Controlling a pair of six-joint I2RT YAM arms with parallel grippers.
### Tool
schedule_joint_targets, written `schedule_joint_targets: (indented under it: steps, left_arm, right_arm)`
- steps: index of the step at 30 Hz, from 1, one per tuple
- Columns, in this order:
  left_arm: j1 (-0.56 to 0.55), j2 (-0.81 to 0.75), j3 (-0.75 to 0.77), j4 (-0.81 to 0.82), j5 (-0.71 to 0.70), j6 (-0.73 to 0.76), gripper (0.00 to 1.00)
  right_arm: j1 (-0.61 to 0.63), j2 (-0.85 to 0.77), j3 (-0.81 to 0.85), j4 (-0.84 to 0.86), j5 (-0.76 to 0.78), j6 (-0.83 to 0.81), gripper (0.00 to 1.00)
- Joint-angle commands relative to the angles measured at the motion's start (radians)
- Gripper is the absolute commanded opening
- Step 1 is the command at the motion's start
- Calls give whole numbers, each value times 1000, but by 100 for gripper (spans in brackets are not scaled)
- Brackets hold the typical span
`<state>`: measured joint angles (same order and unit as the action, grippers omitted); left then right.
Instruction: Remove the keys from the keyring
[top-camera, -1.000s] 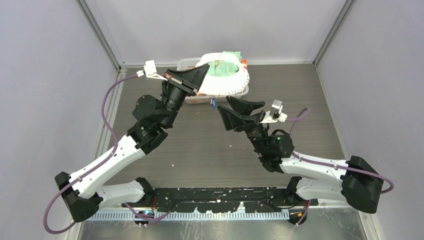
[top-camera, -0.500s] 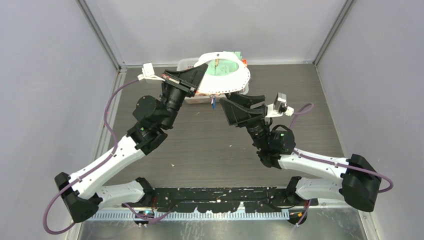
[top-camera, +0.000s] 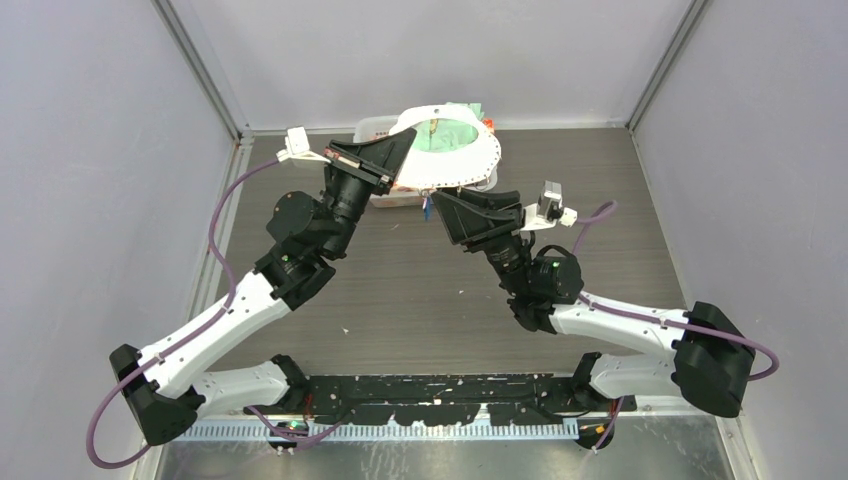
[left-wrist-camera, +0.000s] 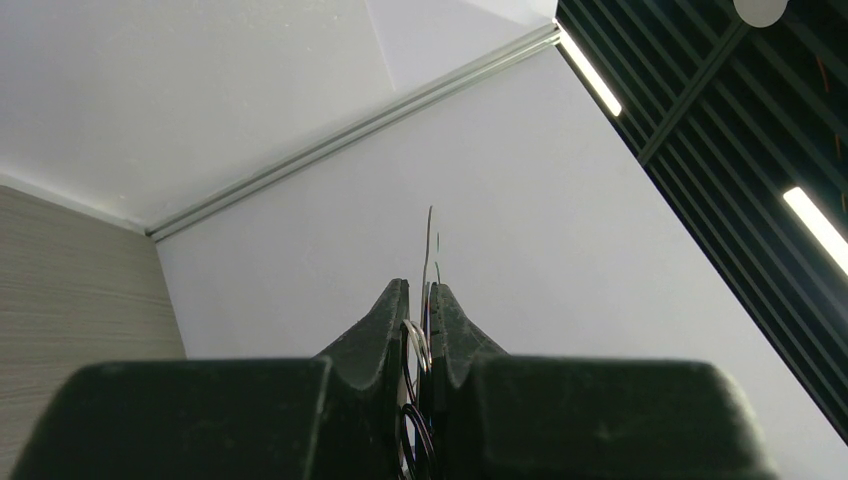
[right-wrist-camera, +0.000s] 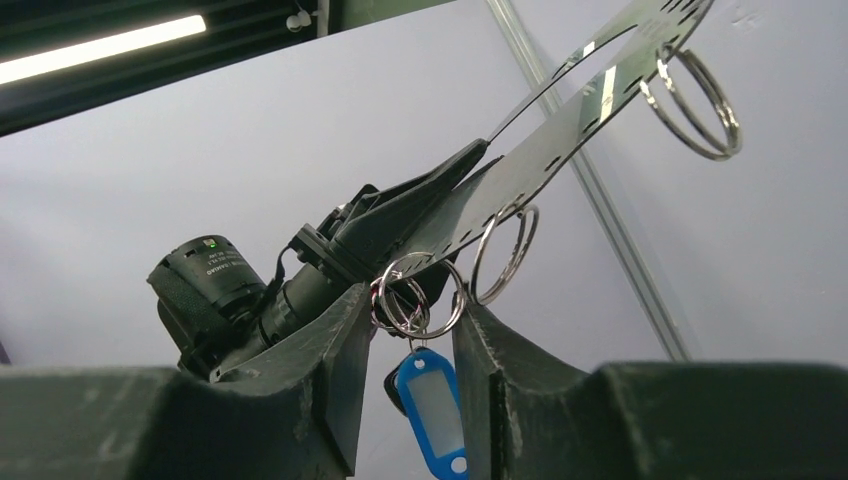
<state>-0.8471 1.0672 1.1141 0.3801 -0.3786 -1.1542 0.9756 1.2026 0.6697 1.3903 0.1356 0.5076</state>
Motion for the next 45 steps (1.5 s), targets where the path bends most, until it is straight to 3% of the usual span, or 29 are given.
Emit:
schedule_joint_targets:
  steps: [1,12,22,32,39,45]
  left_arm:
    - [-4,-24,1,46,-18,-15,0]
    - [-4,-38,0,39,-21,16,0]
    - [-4,-28,102,-121,27,106,0]
    - [-4,4,193,-261,79,150,1]
    - [-4,7,216,-306,86,160,1]
    - [-4,0,205,-311,71,159,0]
  right_arm:
    - [-1,-3,40,42,-2,13,38]
    - [0,-33,19,9,-1,5,1]
    - [0,-155,1,-205,-24,-121,1]
    - [8,-277,142,-771,-119,-420,1]
    - [49,-300,226,-1057,-95,-658,1]
    - [73,-311,247,-1125,-35,-742,1]
